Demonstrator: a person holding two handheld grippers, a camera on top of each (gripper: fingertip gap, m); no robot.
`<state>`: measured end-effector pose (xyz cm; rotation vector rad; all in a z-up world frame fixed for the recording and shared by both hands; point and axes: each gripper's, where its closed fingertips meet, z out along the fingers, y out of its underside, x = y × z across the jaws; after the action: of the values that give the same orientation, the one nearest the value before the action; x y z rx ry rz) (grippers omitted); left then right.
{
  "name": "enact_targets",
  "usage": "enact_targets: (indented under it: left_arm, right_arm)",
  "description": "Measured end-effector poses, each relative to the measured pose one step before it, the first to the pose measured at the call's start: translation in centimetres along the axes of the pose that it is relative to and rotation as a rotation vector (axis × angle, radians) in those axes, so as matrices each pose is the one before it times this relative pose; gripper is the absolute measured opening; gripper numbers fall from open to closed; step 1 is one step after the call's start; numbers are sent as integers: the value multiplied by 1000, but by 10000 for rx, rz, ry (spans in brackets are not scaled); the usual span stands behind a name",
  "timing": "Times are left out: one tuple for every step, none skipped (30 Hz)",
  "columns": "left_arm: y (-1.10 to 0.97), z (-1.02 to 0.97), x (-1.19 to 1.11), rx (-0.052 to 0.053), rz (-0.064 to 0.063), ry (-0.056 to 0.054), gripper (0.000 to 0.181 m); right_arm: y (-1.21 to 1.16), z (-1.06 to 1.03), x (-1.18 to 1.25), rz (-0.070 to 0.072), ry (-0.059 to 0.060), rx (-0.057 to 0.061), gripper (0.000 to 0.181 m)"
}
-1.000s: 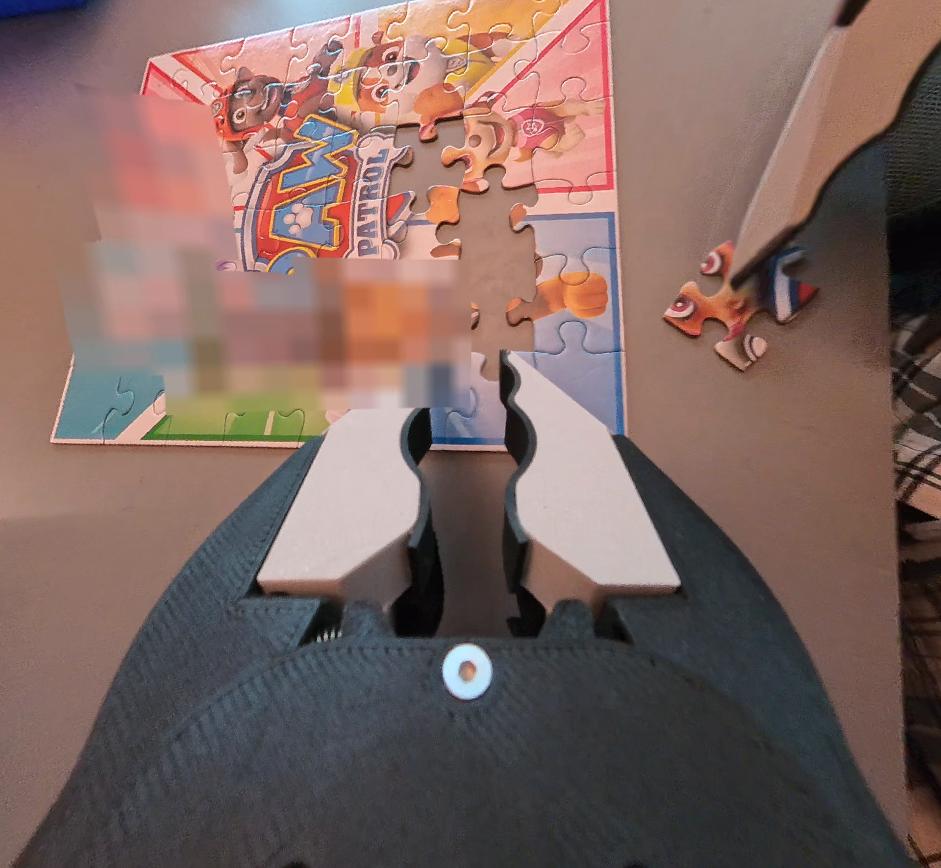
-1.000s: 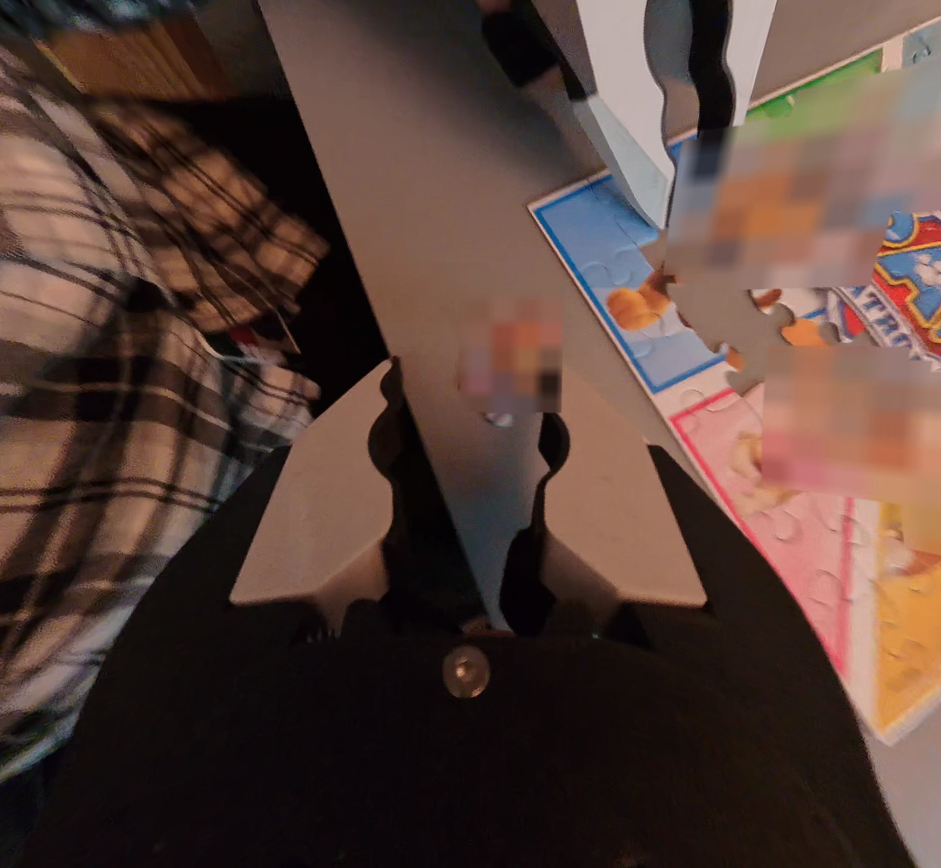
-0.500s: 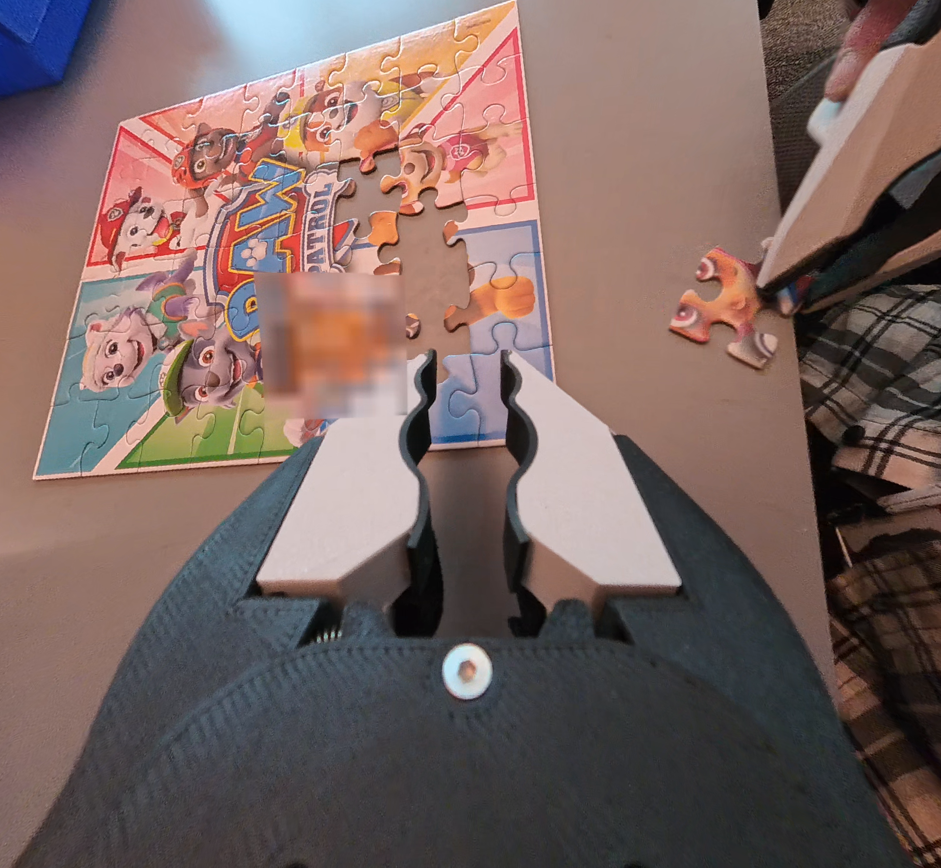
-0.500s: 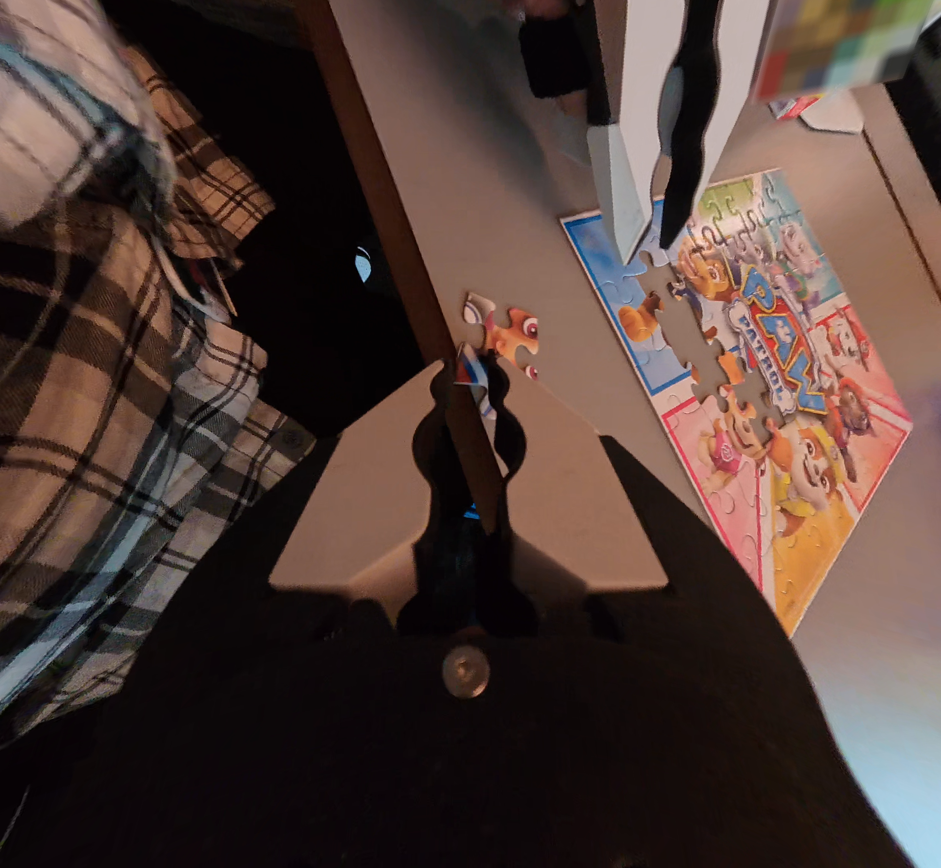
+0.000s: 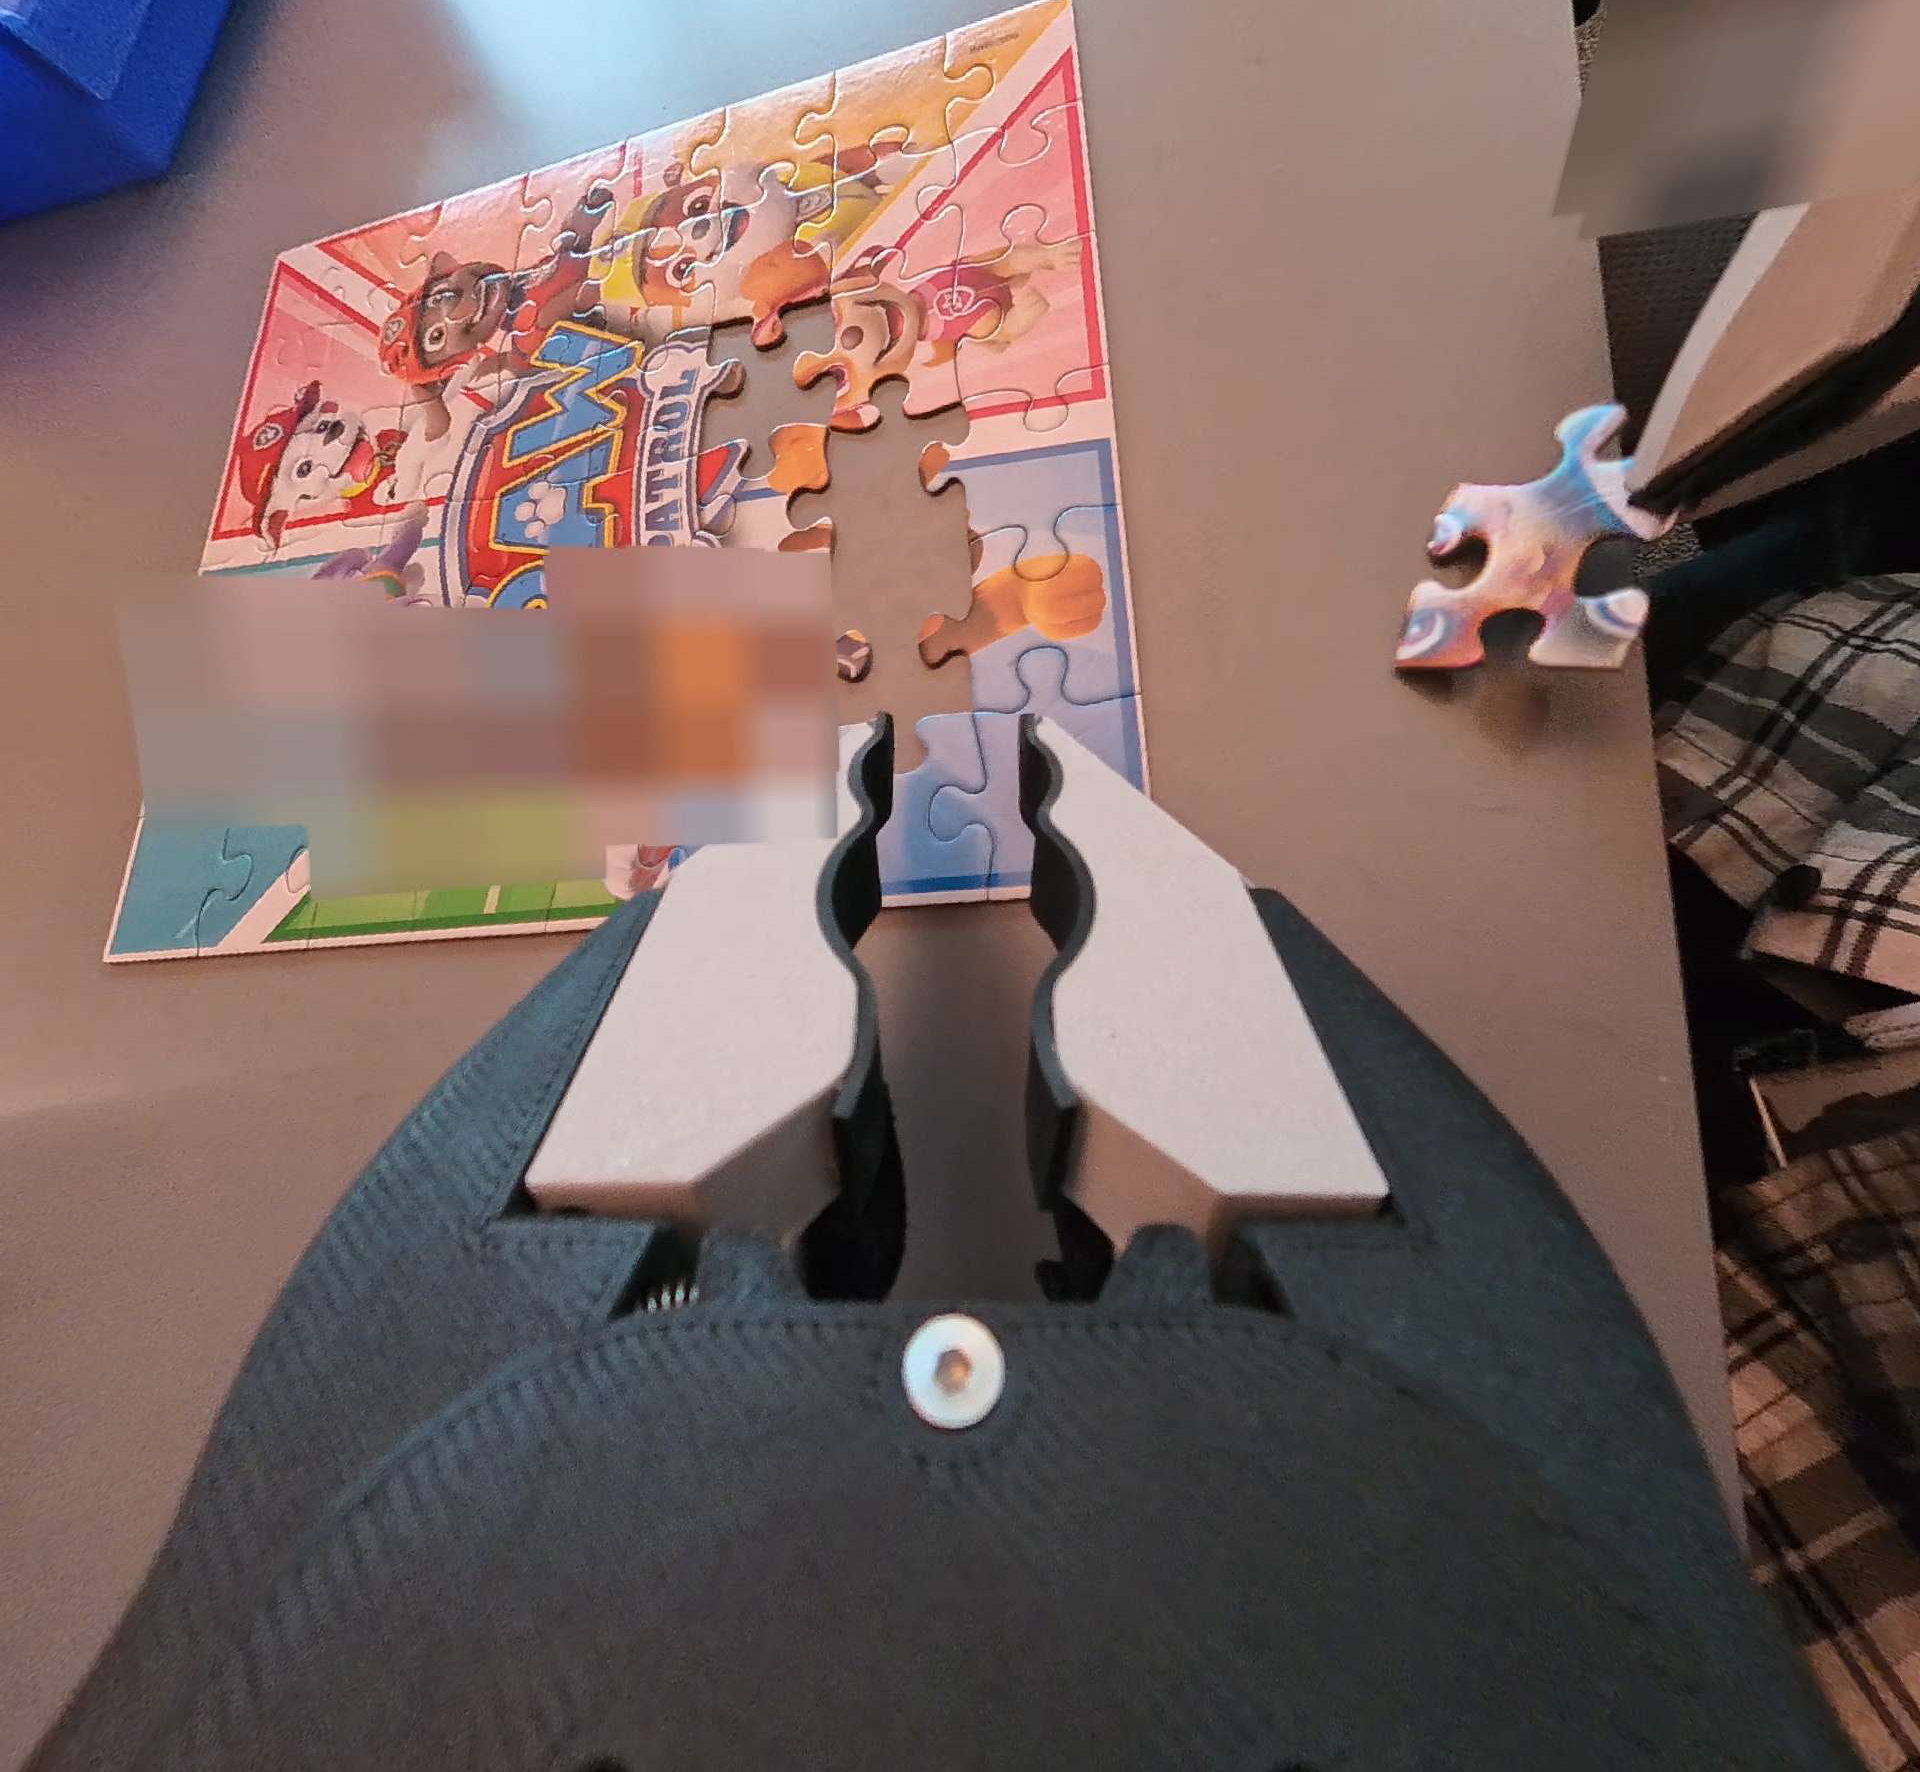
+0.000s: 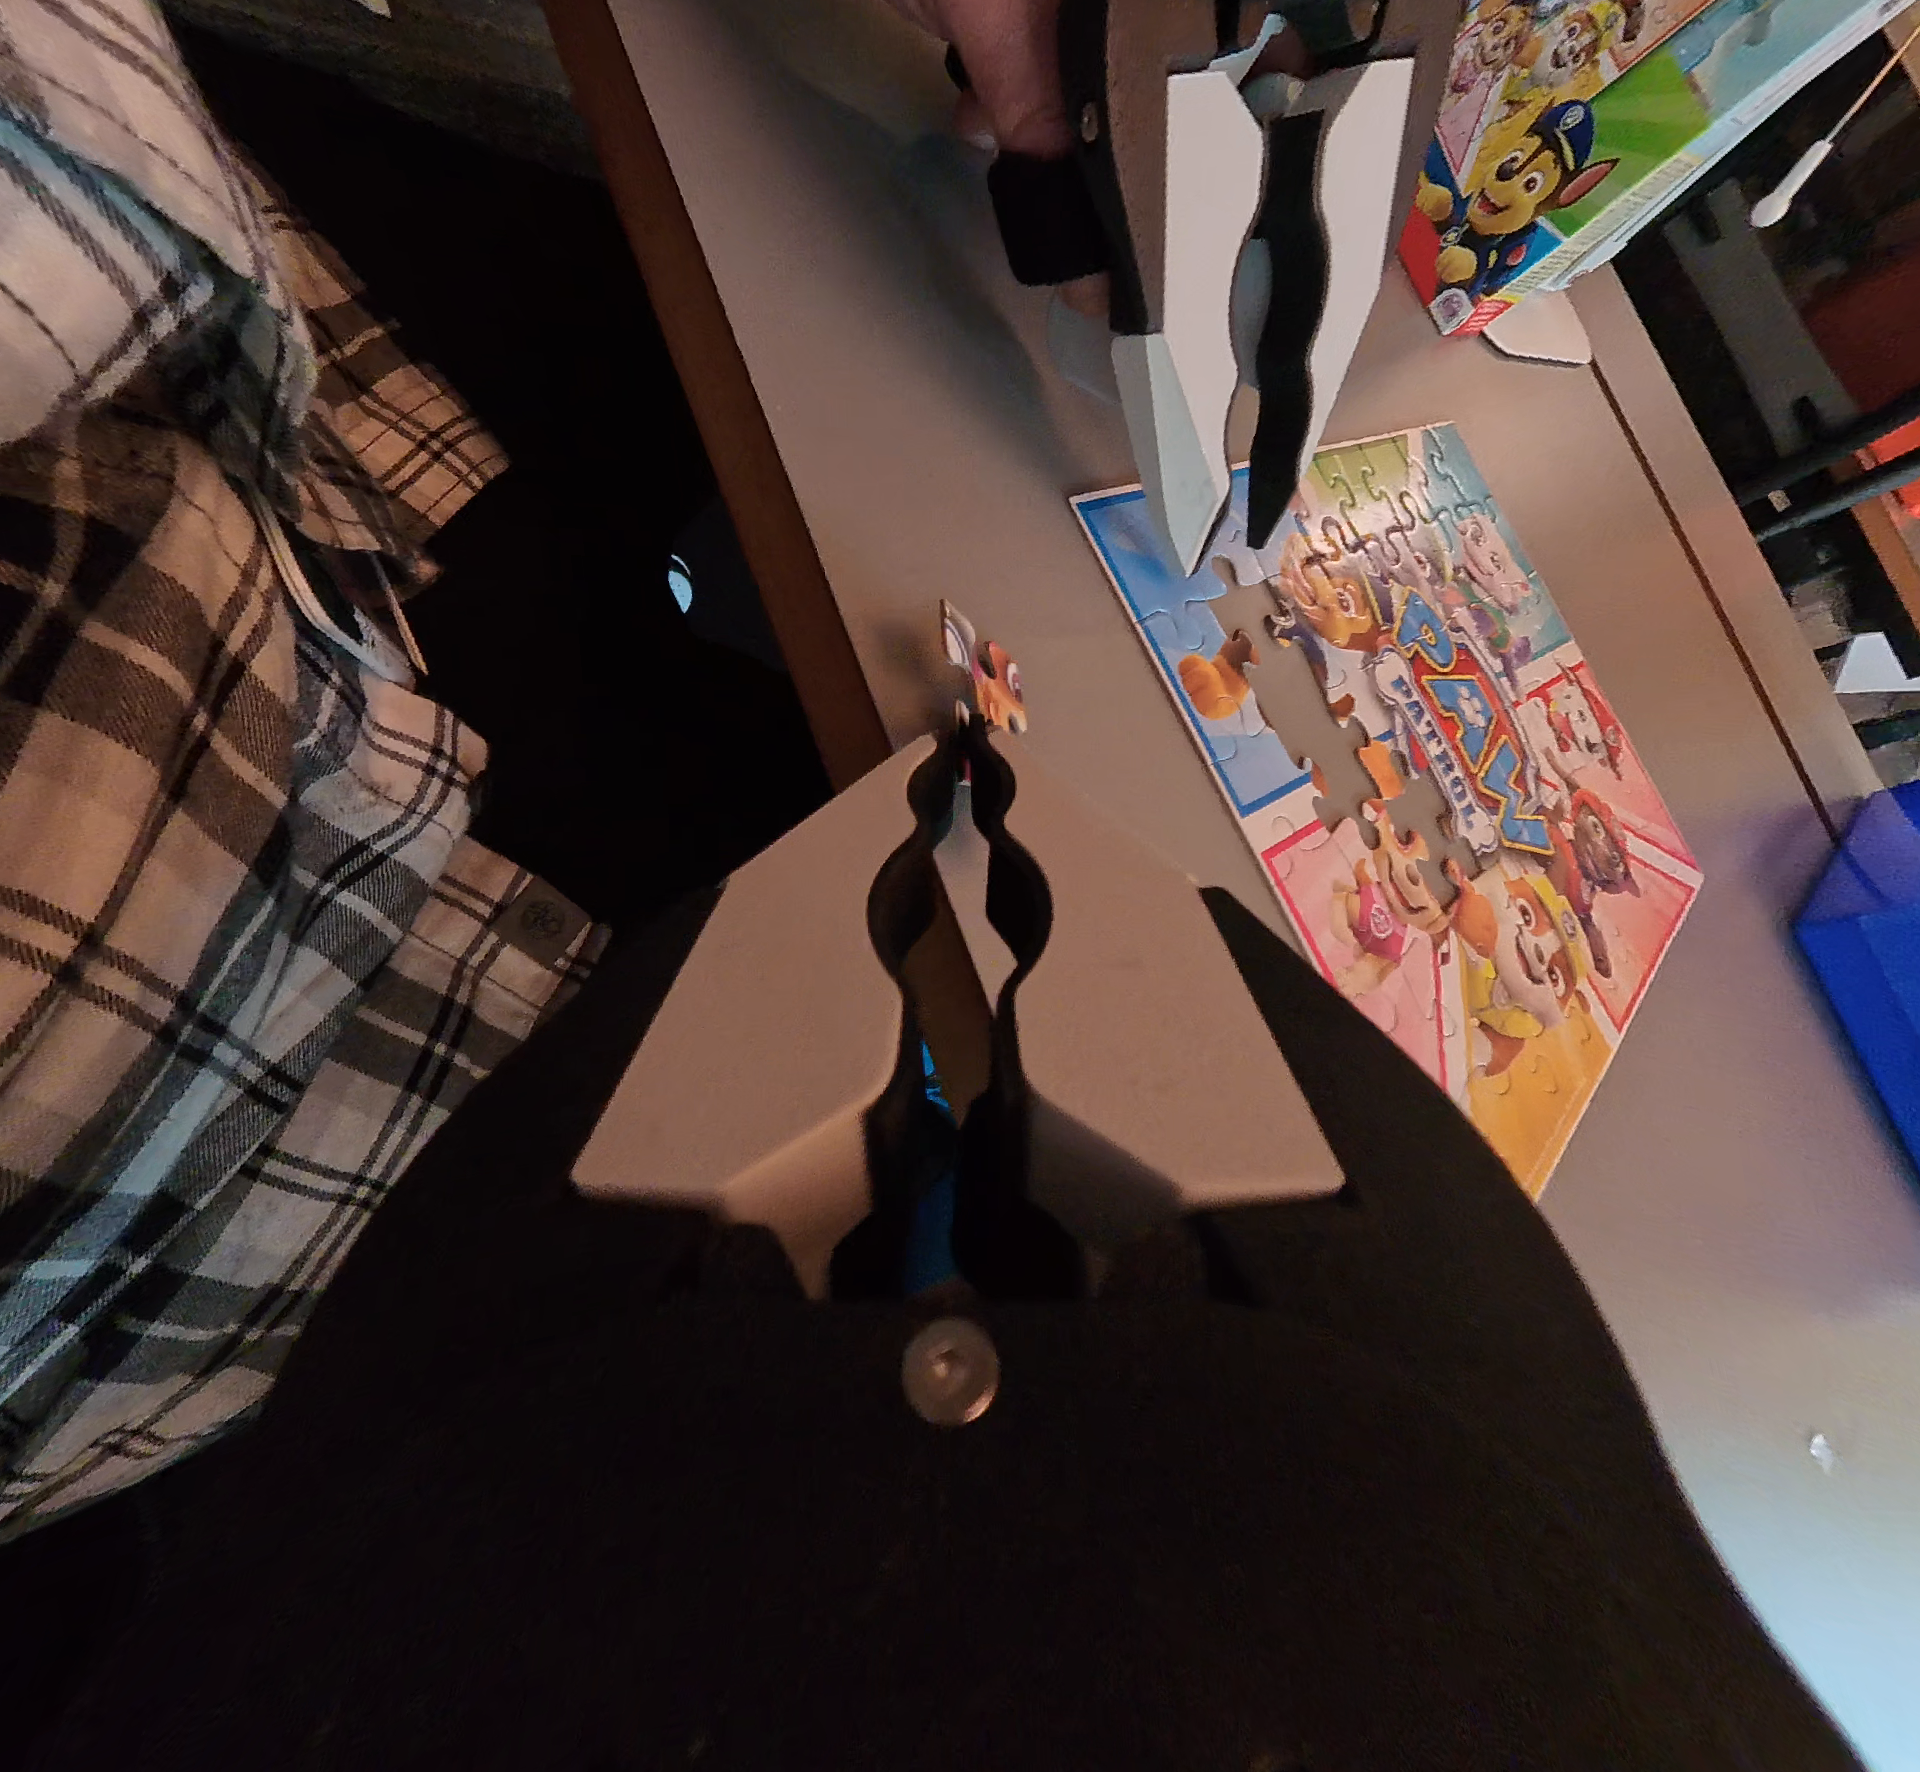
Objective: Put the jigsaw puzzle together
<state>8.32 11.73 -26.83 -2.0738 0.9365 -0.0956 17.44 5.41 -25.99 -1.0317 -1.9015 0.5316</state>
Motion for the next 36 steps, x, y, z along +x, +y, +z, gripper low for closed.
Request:
enact_targets:
  left_arm:
    - [30, -38, -43, -5, -5, -20, 23]
    - [23, -32, -51, 10, -21, -14, 23]
    - [72, -30, -105, -17, -51, -35, 23]
    - [116, -14, -137, -41, -61, -38, 23]
    - [107, -11, -159, -27, -61, -43, 23]
    - [102, -30, -160, -27, -78, -38, 23]
    - [100, -18, -128, -25, -75, -20, 23]
    - [171, 4, -174, -60, -96, -41, 23]
    - [199, 38, -112, -80, -77, -11, 24]
    - [88, 23, -32, -8, -93, 40, 25]
    - [44, -22, -17, -5, -100, 53, 25]
    - [34, -40, -104, -3, -26, -31, 26]
    - [49, -31, -38, -4, -25, 4, 26]
    - [25, -26, 9, 12, -48, 43, 26]
    - [21, -10, 1, 17, -53, 38, 26]
    - [23, -22, -19, 10, -53, 25, 26]
    - [18, -7, -14, 7, -33, 21, 26]
    - [2, -8, -5, 5, -24, 22, 26]
    - [-6, 9, 15, 9, -19, 26, 26]
    - [-3, 5, 4, 3, -2, 12, 26]
    - [21, -12, -36, -23, 35, -29, 24]
    - [-10, -4, -39, 2, 55, -35, 24]
    - [-52, 2, 44, -1, 62, -3, 24]
    - [-59, 18, 25, -4, 128, -37, 24]
    - [-100, 35, 90, -1, 160, -27, 25]
    - [-137, 73, 134, 8, 125, 10, 25]
    - [-141, 66, 134, 21, 85, 25, 25]
    - [-128, 61, 108, 20, 70, 19, 26]
    - [-121, 45, 110, 22, 71, 39, 27]
    - [-131, 52, 122, 25, 84, 50, 29]
    - [-131, 62, 125, 14, 76, 53, 30]
    - [-103, 88, 129, 7, 36, 76, 30]
    - [-101, 77, 111, 8, -5, 87, 30]
    - [-73, 71, 66, 1, -9, 61, 30]
    - [-52, 36, 29, -6, 3, 34, 30]
    - [-29, 24, 36, -3, -1, 36, 30]
  right_arm:
    - [-154, -125, 308, -7, 71, 71, 0]
    - [-216, -153, 354, 41, 34, 107, 0]
    - [-190, -135, 400, 20, 0, 92, 0]
    - [-170, -111, 522, -59, 45, 68, 0]
    - [-215, -85, 640, -74, 45, 91, 0]
    - [-316, -18, 746, -104, 41, 134, 0]
    - [-295, 83, 866, -208, 75, 107, 0]
    - [-141, 238, 938, -302, 89, 50, 0]
    - [-4, 418, 875, -340, 36, 21, 0]
    - [93, 594, 753, -404, -12, -3, 0]
    - [193, 747, 543, -484, -73, -23, 0]
    - [292, 845, 336, -515, -138, -51, 0]
    - [313, 842, 266, -475, -164, -30, 0]
    - [345, 781, 252, -403, -153, -13, 0]
    - [397, 717, 208, -359, -155, -13, 0]
    - [394, 637, 148, -302, -156, 26, 0]
    - [319, 555, 22, -229, -193, 74, 0]
    - [374, 513, -99, -159, -239, 36, 0]
    - [396, 449, -116, -136, -203, 12, 0]
    - [413, 381, -47, -122, -122, -19, 0]
    - [293, 208, 17, -55, -92, 12, 0]
    - [111, 51, 10, 38, -105, 62, 0]
    - [41, -26, 2, 6, -87, 32, 0]
    - [69, -1, -95, -55, -91, -21, 0]
    - [64, 37, -119, -15, -110, -11, 0]
    - [52, 61, -102, 32, -110, 11, 0]
    - [83, 86, -152, 52, -149, -30, 1]
    - [79, 102, -208, 62, -192, -53, 1]
    - [83, 108, -249, 110, -226, -78, 2]
    - [44, 92, -154, 114, -170, -46, 2]
    - [-77, 2, 12, 59, -74, 53, 2]
    - [18, -17, 10, 64, -100, 4, 3]
    - [33, -11, 83, 58, -61, -19, 4]
    - [18, -5, 176, 85, -3, -22, 7]
    - [29, -36, 113, 74, -47, -23, 10]
    - [65, -83, -37, 21, -129, -22, 10]
